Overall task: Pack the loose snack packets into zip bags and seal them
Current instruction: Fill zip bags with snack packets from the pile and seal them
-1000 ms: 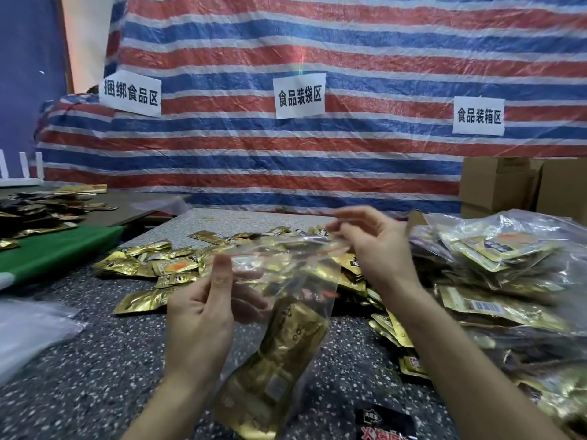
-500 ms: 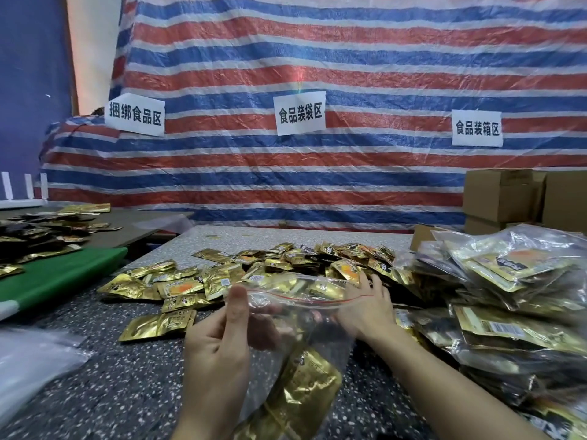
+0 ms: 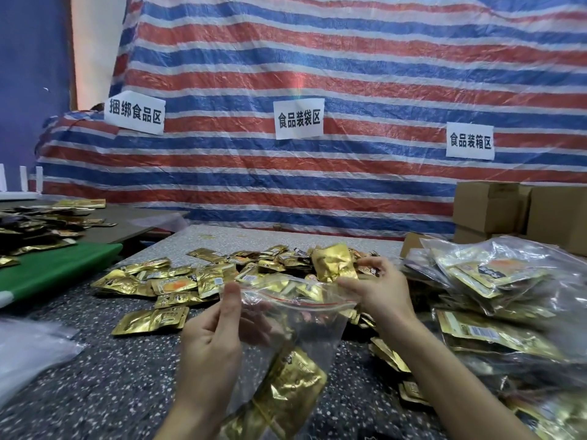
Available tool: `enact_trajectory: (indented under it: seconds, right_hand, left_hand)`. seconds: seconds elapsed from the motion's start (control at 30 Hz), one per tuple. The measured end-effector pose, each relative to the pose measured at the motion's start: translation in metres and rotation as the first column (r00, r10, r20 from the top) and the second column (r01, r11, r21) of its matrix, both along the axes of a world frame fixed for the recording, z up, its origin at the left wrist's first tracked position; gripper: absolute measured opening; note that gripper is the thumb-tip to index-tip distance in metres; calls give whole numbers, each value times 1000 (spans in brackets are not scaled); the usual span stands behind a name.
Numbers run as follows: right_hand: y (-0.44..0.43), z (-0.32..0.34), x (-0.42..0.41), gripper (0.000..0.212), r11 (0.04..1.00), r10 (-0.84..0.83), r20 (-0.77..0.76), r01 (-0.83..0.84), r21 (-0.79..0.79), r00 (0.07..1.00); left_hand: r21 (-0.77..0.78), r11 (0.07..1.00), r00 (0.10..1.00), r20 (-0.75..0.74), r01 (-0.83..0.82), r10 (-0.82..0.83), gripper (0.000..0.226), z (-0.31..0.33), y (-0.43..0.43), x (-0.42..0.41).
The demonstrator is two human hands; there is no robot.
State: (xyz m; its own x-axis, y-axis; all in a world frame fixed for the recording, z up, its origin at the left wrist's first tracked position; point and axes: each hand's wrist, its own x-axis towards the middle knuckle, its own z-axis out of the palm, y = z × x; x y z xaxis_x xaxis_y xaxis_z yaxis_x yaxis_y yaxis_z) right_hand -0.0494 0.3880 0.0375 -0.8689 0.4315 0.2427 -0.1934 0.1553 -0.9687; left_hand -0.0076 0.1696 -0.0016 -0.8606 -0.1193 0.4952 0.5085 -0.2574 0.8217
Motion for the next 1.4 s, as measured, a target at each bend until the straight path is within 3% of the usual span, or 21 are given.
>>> enact_trajectory:
  seconds: [0.1, 0.2, 0.27, 0.4, 0.57, 0.77, 0.93, 1.13, 1.3, 1.4]
  right_hand:
    - [0, 21, 14, 33, 888, 138, -125, -179, -423, 982]
    - [-1, 43, 25, 22, 727, 279, -309, -410, -550, 909]
    - [-3, 54, 32, 27, 714, 387, -393, -540, -446, 835]
    - [-7, 59, 37, 45, 811, 530, -342, -582, -65, 776]
    - [-16, 56, 35, 45, 783, 604, -331, -618, 75, 725]
    - [-23, 57, 40, 40, 809, 587, -245, -559, 180, 771]
    - [-22, 60, 43, 37, 785, 510, -127, -400, 473, 851]
    - [-13, 52, 44, 36, 636, 625, 216, -650, 416, 750]
    - [-20, 51, 46, 37, 579, 550, 283, -603, 549, 786]
    - [-17, 55, 51, 43, 537, 575, 360, -671, 511, 735]
  left_hand:
    - [13, 1000, 1000, 13, 2, -2, 59, -2, -1, -2]
    - [-2, 1000, 1000, 6, 2, -2, 59, -2, -2, -2]
    - [-7, 1000, 1000, 4, 2, -2, 55, -1, -2, -2]
    - [-8, 1000, 1000, -2, -10, 10, 53, 0, -2, -2]
    - [-11, 999, 999, 3, -36, 36, 57, -2, 0, -3]
    - [-3, 998, 997, -38, -69, 69, 49, 1, 1, 0]
    - [-15, 996, 993, -80, -88, 87, 49, 3, 1, 1]
    - [-36, 992, 990, -85, -120, 117, 50, 3, -4, -1]
    - [-2, 992, 989, -76, -124, 124, 54, 1, -4, -4]
    - [33, 992, 991, -43, -125, 126, 52, 1, -4, -5]
